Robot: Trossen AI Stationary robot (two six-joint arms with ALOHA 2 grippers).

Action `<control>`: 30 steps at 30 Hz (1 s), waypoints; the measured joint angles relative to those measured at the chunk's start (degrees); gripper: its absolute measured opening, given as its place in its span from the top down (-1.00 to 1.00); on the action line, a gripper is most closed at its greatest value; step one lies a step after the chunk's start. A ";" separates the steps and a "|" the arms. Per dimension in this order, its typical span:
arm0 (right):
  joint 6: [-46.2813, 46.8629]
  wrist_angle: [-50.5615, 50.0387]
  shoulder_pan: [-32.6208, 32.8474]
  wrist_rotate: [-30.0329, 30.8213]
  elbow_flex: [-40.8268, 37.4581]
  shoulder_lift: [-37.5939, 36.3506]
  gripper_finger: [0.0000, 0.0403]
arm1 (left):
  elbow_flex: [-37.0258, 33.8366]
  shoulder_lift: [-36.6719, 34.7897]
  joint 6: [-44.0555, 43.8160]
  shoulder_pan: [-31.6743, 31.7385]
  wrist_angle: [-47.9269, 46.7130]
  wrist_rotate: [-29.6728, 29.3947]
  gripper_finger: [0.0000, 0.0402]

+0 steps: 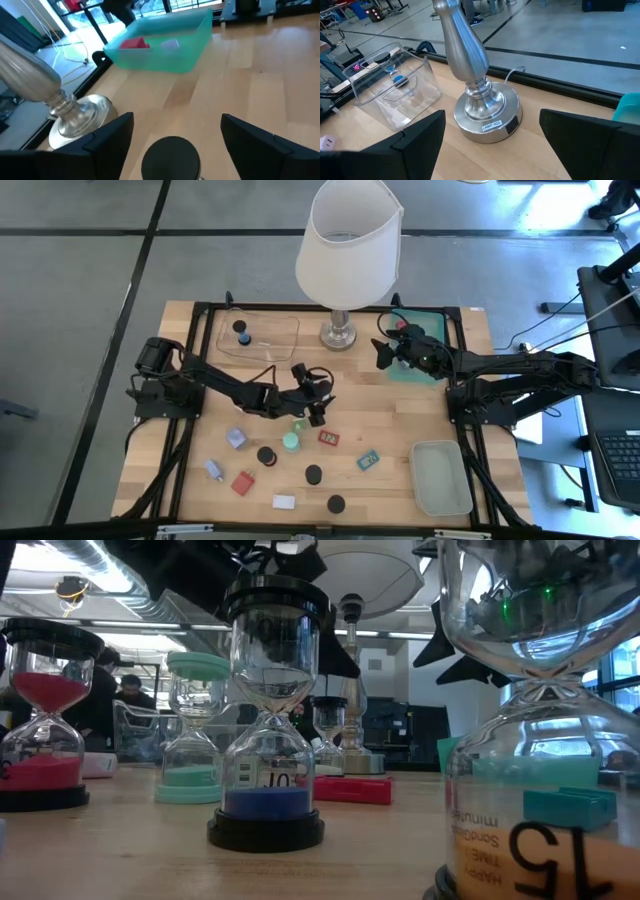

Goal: Pick & Place Office items
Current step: Put the light blue hourglass into the transparent bin

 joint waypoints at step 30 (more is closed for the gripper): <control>-0.02 0.00 0.00 -0.01 0.00 0.00 -0.63 | -13.24 0.00 -12.54 2.30 20.13 2.52 -0.65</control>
